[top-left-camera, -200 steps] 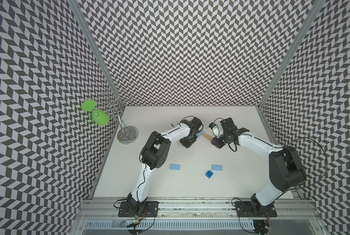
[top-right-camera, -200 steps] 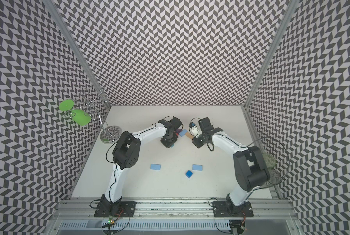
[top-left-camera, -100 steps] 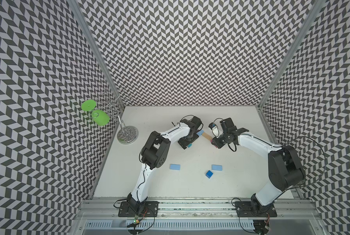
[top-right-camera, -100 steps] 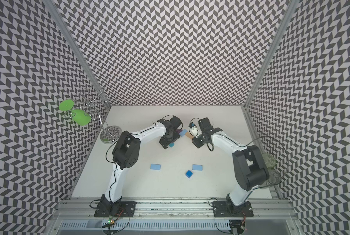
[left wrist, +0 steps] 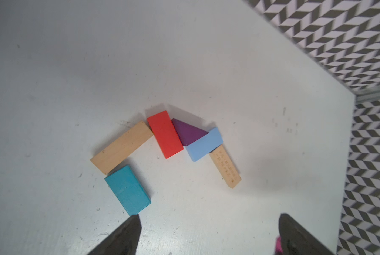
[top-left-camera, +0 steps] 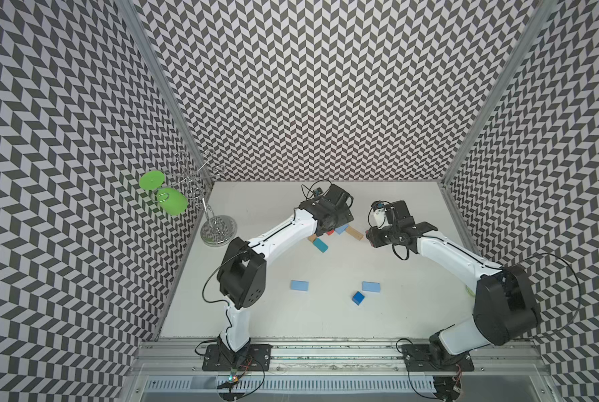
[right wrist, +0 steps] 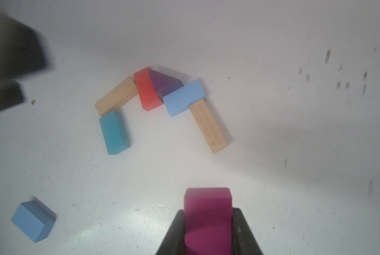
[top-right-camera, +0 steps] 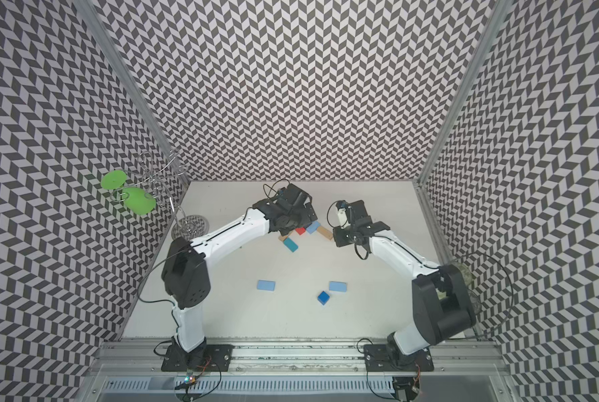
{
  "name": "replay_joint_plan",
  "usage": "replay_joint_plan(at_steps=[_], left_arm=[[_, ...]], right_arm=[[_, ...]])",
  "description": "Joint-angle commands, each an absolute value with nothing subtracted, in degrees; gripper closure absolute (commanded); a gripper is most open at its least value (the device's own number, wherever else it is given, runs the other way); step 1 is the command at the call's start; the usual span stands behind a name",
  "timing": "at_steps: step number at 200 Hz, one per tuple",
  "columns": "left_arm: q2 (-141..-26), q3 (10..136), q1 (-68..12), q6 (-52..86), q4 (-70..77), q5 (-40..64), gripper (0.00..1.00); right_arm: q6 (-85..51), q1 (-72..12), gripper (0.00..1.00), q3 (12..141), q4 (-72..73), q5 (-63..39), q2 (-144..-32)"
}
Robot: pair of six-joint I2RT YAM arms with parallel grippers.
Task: Assemble a heart with building blocks
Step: Assemble the building block at the center of the board.
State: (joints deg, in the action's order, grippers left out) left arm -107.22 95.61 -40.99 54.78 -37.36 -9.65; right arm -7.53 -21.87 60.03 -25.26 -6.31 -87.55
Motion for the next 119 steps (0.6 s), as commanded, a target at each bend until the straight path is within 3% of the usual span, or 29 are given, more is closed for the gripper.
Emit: replay_joint_plan(at_steps=[1,31,48,119], left_arm=[[-100.73,88.61,-40.36,44.92,-31.15,-11.22,0.01],[-90.83,74.57,-36.33,41.69,-24.7,-8.71,0.01],[-87.65,69.56,-34.61,40.97,-22.96,-7.88,0.01],[-84.85,64.7,-30.76,37.84,-23.92,-7.15,0.01]], right_arm=[[-22.71,-23.54,1.0,56.66,-24.3,-4.23,-84.03],[-37.53,-27.08,1.0,54.49,-22.8,3.91,-83.72],[-42.96,-27.46,1.0,54.96,-22.68,1.22,-87.5],[-60.13,-35.51,1.0,66.35,-31.5,12.13,-102.88]])
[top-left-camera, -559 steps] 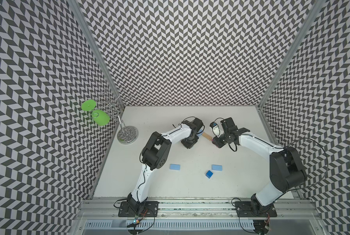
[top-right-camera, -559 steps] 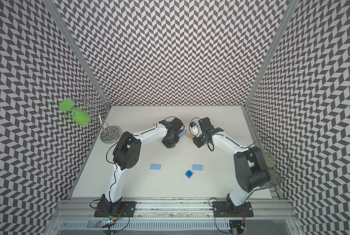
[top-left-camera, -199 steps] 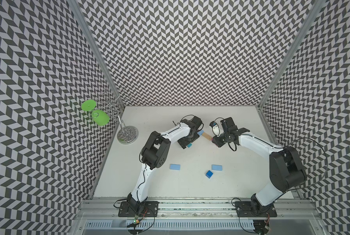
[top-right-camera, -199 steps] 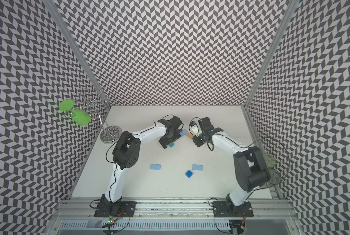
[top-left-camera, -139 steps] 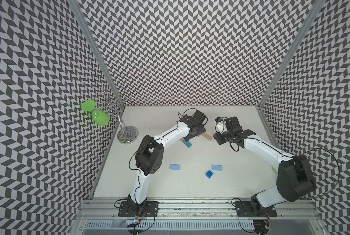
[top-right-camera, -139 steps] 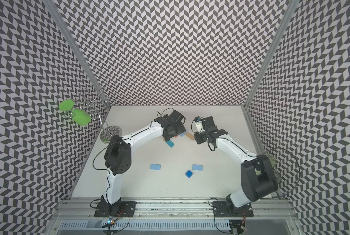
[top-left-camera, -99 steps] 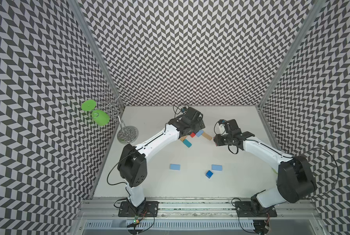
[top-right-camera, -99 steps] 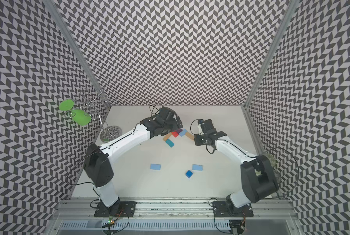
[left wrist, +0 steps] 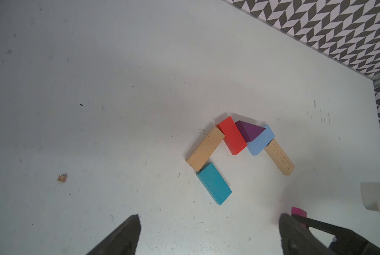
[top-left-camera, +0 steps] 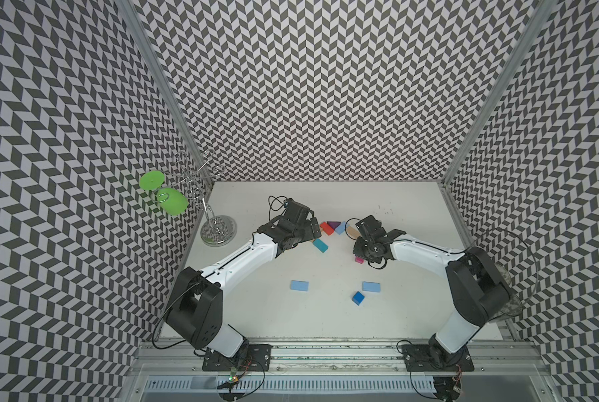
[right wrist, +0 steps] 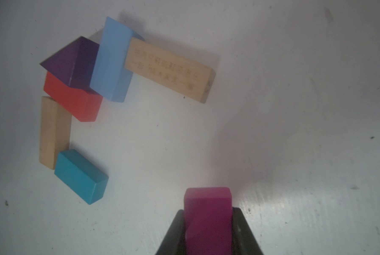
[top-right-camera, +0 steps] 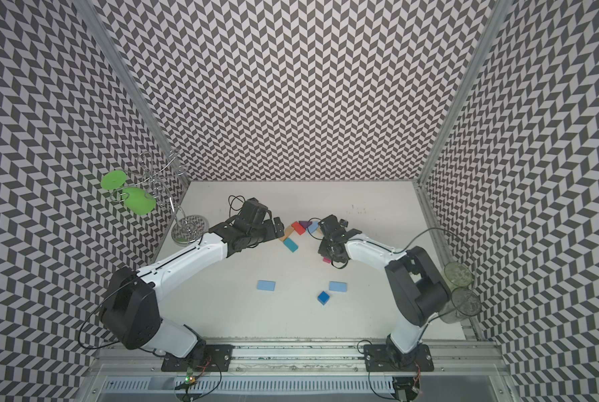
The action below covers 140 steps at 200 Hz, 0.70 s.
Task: Assemble a heart with building blocks
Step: Assemble the building block at the center of the board.
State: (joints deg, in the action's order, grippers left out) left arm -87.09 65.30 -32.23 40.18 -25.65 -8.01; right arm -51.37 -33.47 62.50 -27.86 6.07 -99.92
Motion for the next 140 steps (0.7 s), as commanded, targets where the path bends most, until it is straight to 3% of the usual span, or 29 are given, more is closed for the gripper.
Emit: replay_joint_plan(at_steps=[1,62,140], left_arm=[[-84.83,64.6,-30.67,37.82,-23.91,-7.09,0.01],[-84.63,63.02,-28.0,36.65,-22.68,-4.81,0.01],[-85.39,63.2,-26.64,35.68,-22.76,-4.05,0.01]], right_arm=[[-60.34,-35.6,1.0,66.49,-31.7,12.35,-102.99],[-64.75,-36.3,1.0,74.65,-39.14,18.31,-111.17],[-65.14,-36.3,1.0,80.89,-39.92,16.96,-117.16]])
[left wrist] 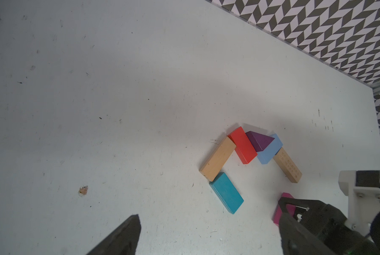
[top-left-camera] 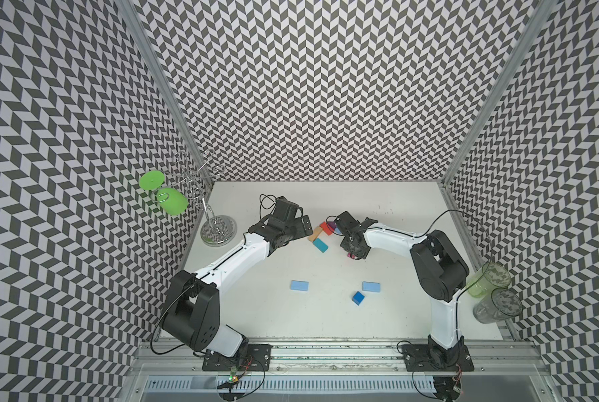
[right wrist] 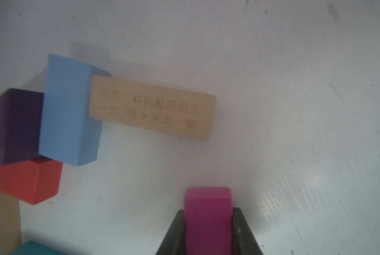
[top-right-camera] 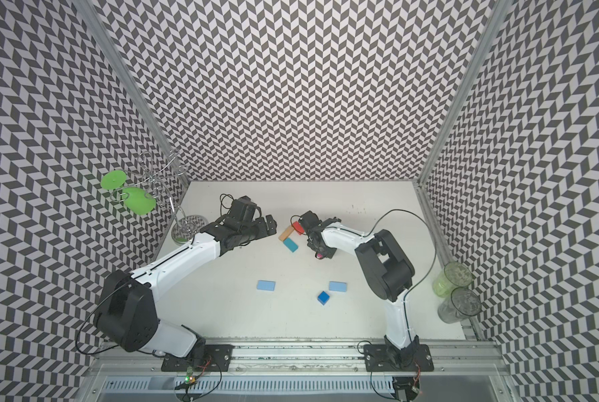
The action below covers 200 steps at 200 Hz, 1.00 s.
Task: Assemble a heart with building blocks
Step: Assemble the building block at the center of the board.
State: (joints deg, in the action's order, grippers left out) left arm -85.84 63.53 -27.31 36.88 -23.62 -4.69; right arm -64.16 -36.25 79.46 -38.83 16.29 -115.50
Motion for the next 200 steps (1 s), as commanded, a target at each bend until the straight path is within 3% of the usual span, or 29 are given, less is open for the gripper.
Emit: replay_joint_plan(at_steps=[1,200], left_arm=[[-85.36,63.2,-26.64,35.64,-22.76,-4.04,0.01],[-84.91,62.83,-25.8,35.0,-21.88,-3.75,0.01]], right_arm=[[-65.13,-36.3,1.0,80.92,-39.91,16.96,-117.2],[-65.39,-34.37,1.0,85.34,-42.14,19.01,-120.5]])
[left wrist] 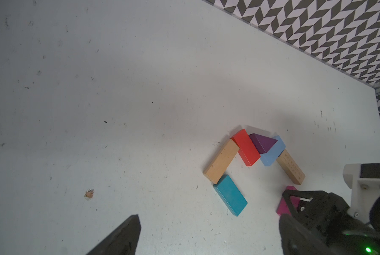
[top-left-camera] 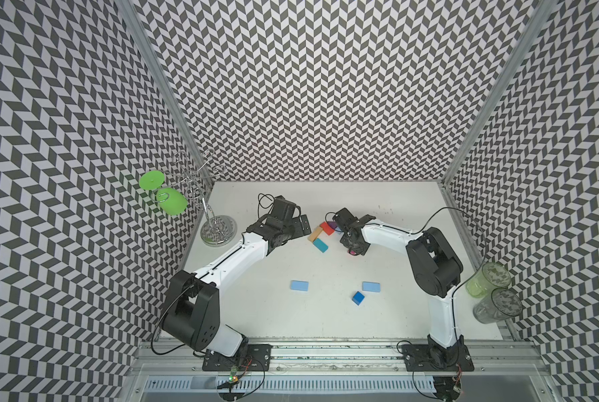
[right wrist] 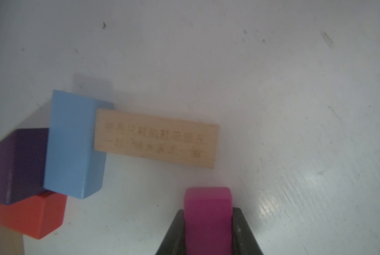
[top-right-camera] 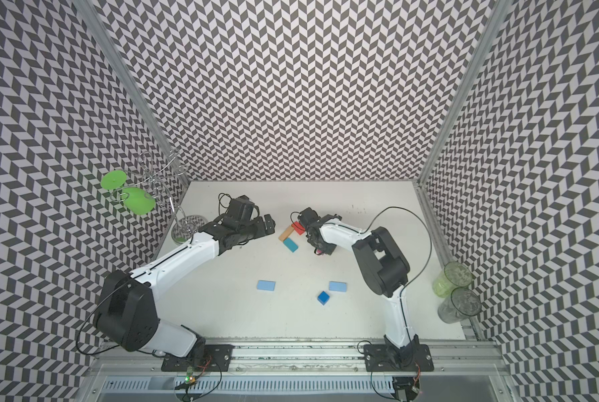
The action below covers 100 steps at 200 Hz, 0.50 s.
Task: Assemble a heart with building blocks
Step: Assemble the building block at the center of the board.
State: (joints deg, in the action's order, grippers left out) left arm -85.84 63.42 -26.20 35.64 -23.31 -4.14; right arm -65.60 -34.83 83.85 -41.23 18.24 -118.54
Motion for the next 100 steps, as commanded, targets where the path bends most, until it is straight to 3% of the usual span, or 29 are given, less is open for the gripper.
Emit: replay_joint_plan(at_steps=[1,100], left_arm=[[-84.91,62.83,-25.77,34.99,-21.88,-3.76,0.01],[-85.5,63.37,-25.43,34.72,-21.8,-3.37,0.01]], right_arm=[[-65.44,-34.37,1.0,85.34,-42.12,18.91,-120.54],[-65.13,-33.93,1.0,85.52,-41.13,16.75,-122.07]])
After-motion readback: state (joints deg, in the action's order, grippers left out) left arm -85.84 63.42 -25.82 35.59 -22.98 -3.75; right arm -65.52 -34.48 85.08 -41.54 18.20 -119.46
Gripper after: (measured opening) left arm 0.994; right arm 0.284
